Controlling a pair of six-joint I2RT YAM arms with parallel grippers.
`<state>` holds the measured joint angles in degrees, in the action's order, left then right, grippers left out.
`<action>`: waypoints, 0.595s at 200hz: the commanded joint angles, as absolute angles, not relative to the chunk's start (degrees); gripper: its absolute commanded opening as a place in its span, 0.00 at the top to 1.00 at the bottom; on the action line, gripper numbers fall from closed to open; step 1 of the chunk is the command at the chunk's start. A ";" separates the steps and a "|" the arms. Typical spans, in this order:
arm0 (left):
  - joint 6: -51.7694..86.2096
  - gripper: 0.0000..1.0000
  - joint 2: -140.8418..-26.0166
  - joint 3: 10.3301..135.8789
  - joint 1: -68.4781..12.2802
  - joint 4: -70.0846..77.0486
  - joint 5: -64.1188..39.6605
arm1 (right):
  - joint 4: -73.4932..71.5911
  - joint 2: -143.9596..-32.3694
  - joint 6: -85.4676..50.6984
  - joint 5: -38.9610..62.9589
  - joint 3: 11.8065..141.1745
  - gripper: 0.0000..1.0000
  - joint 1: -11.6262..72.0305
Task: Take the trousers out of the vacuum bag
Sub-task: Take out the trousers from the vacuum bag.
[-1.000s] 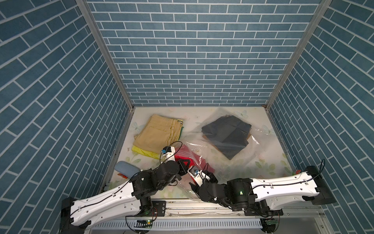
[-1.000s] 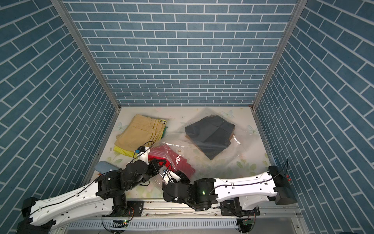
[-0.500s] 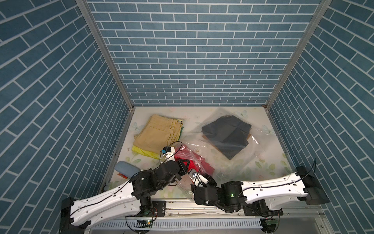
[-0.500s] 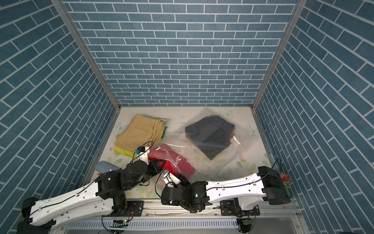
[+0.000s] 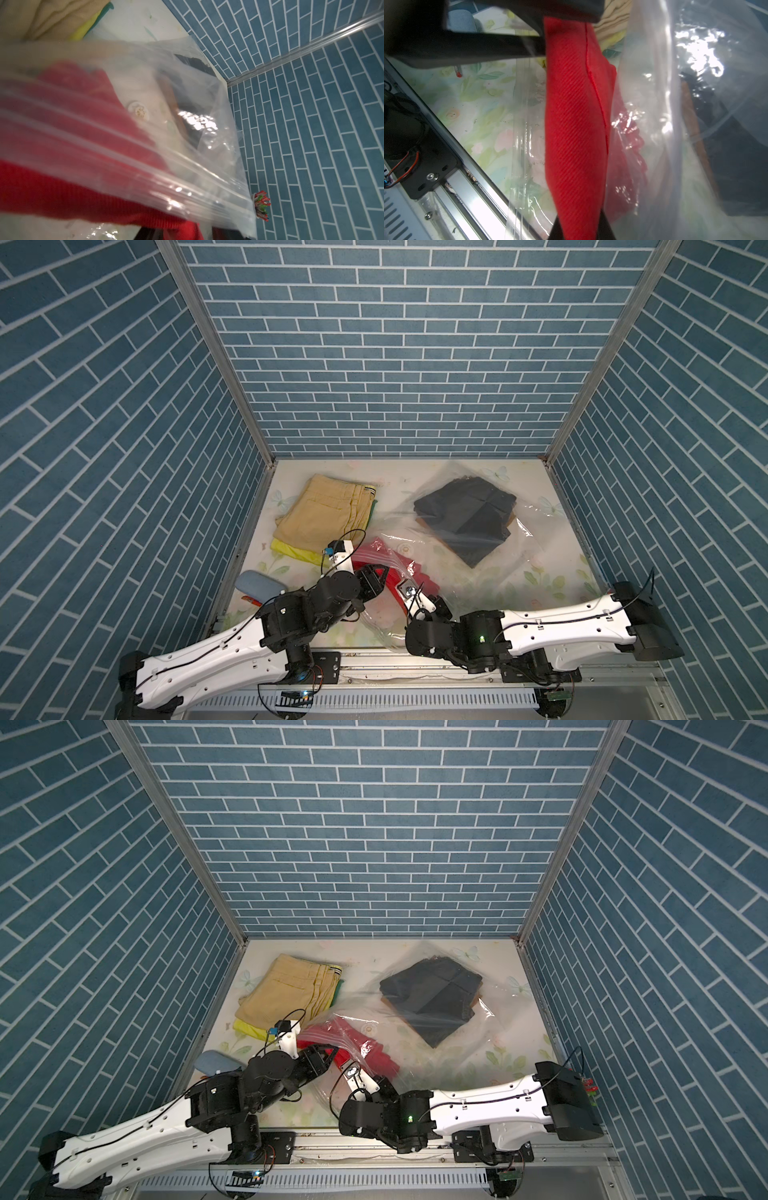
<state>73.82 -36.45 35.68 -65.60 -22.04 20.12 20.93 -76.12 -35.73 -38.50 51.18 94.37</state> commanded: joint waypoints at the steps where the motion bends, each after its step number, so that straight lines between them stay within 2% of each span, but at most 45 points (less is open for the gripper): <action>1: 73.13 0.40 -34.50 37.08 -65.61 -23.15 24.52 | 19.70 -73.67 -33.28 -38.11 50.28 0.98 94.24; 22: 73.12 0.32 -34.45 36.99 -65.30 -24.05 24.75 | 19.27 -72.70 -32.59 -37.67 49.84 0.99 94.22; 71: 74.13 0.33 -36.29 34.78 -64.97 -23.95 20.43 | 19.05 -72.95 -32.26 -37.90 50.06 0.99 94.22; 119: 77.97 0.34 -33.02 31.63 -65.00 -31.62 17.90 | 18.88 -73.04 -32.61 -39.02 49.52 0.99 94.22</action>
<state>75.46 -35.57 34.22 -65.28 -25.65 18.85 20.36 -74.26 -33.58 -36.82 49.93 94.17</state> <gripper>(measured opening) 0.661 0.146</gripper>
